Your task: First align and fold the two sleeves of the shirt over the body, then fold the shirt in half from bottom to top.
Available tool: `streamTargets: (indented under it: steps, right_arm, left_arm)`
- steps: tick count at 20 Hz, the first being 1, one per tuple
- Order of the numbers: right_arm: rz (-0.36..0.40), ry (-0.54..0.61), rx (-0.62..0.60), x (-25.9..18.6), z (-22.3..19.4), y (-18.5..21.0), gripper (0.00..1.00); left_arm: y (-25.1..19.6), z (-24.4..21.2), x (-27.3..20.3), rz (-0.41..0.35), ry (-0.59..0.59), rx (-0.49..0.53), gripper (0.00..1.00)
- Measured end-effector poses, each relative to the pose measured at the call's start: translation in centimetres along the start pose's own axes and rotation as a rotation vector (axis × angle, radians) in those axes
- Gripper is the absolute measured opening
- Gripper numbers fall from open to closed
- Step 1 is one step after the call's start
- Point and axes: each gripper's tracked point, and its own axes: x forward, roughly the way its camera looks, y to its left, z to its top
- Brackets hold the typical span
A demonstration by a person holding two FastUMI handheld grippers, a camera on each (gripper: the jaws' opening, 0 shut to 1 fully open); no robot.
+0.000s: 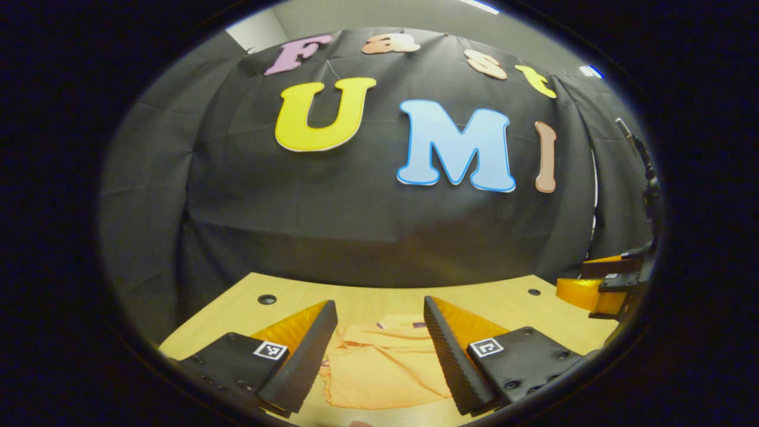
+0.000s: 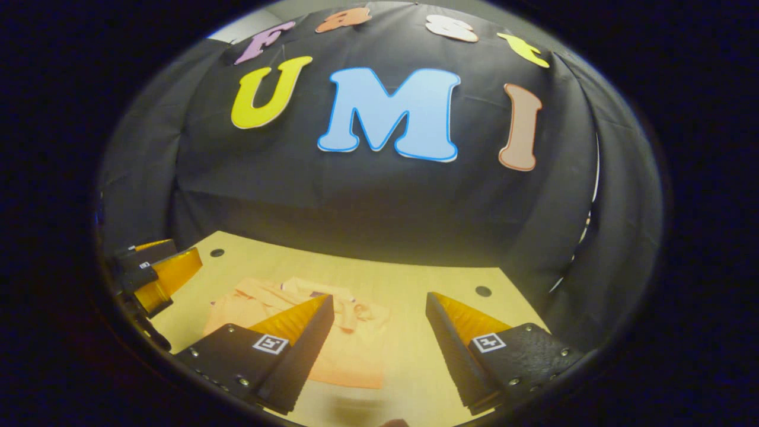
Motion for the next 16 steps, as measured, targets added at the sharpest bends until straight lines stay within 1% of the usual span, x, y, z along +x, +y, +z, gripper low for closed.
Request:
streamTargets:
  steps: [2,3,4,7,10,12,13,14,15,16]
  right_arm:
    - [-0.002,-0.049,-0.040,-2.0,0.9,-0.9,0.97]
    - [0.001,-0.068,-0.056,-3.0,1.2,-1.1,0.96]
    - [0.008,-0.089,-0.066,-3.9,1.5,-1.1,0.96]
    - [0.020,-0.147,-0.080,-6.1,2.0,-1.1,0.96]
    - [0.030,-0.179,-0.087,-8.4,2.6,-0.7,0.96]
    - [0.031,-0.193,-0.065,-9.8,2.7,-0.3,0.96]
    - [0.028,-0.208,-0.054,-10.3,3.0,-0.1,0.96]
    - [0.022,-0.210,-0.053,-10.7,3.1,0.0,0.96]
    - [0.013,-0.208,-0.058,-11.0,2.9,0.0,0.96]
    - [0.000,-0.209,-0.059,-11.5,2.9,-0.2,0.96]
  left_arm:
    - [-1.3,1.2,-1.8,0.008,-0.028,-0.006,0.95]
    - [-1.8,1.7,-2.8,0.011,-0.042,-0.010,0.94]
    - [-2.4,2.3,-3.8,0.013,-0.061,-0.011,0.95]
    - [-3.9,3.6,-6.5,0.010,-0.103,-0.011,0.94]
    - [-5.0,4.2,-8.7,0.000,-0.122,0.009,0.95]
    - [-5.5,5.1,-10.2,-0.012,-0.139,0.026,0.94]
    - [-5.7,5.3,-10.9,-0.016,-0.141,0.029,0.94]
    - [-5.7,5.3,-11.6,-0.019,-0.139,0.027,0.96]
    - [-5.7,5.5,-12.1,-0.022,-0.141,0.025,0.94]
    - [-5.6,5.7,-12.7,-0.023,-0.147,0.024,0.94]
